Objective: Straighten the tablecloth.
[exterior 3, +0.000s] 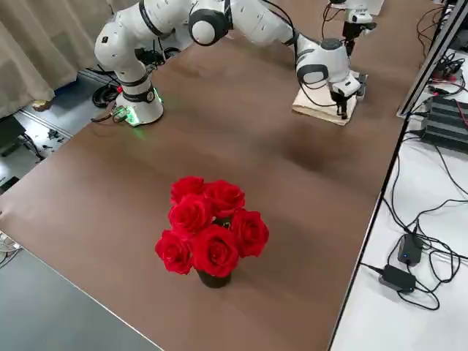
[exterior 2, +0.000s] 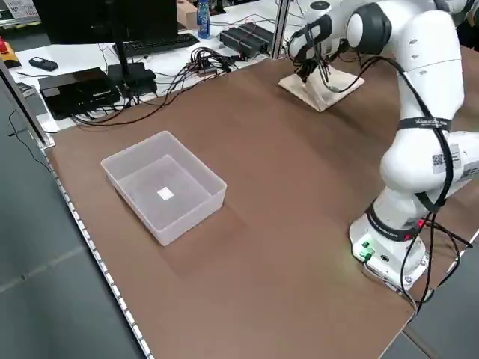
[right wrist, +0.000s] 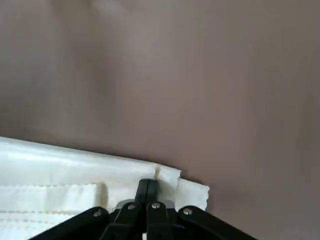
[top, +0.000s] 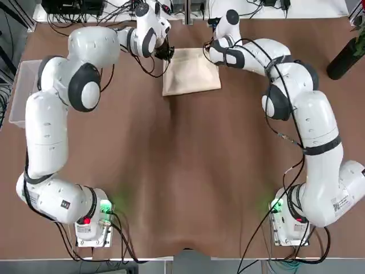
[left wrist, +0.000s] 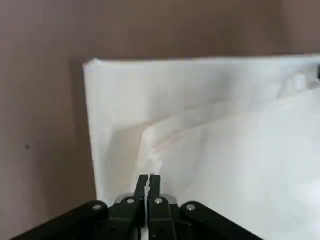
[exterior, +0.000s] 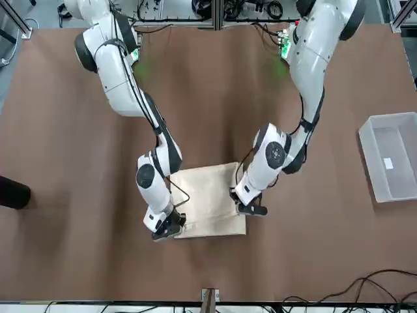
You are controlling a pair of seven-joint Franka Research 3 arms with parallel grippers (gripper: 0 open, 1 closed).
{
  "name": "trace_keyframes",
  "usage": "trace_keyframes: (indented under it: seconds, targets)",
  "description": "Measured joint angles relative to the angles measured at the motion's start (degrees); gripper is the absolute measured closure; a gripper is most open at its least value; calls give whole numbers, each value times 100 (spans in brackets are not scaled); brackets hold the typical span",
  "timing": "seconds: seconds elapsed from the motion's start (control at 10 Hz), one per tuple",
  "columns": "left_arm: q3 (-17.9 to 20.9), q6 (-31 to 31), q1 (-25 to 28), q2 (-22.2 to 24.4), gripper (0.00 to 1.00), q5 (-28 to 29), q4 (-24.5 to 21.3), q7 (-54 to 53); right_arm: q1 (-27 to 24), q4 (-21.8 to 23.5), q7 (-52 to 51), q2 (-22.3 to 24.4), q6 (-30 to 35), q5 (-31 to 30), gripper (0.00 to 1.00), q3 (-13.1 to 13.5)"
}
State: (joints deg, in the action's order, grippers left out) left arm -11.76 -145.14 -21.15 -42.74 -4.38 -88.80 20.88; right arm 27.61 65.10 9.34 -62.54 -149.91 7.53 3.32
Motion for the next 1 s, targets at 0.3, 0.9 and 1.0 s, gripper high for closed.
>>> trace_keyframes:
  seconds: [0.3,0.9,1.0]
  targets:
    - [-302,126,-78,252,96,0,-330,0,0,0,-2,0,0,-42,99,0]
    - [-720,1552,-288,352,96,7,-360,-358,0,-1,-2,0,0,-79,99,0]
    - [-795,1844,-289,377,96,9,-361,-411,0,-1,-2,0,0,-80,99,0]
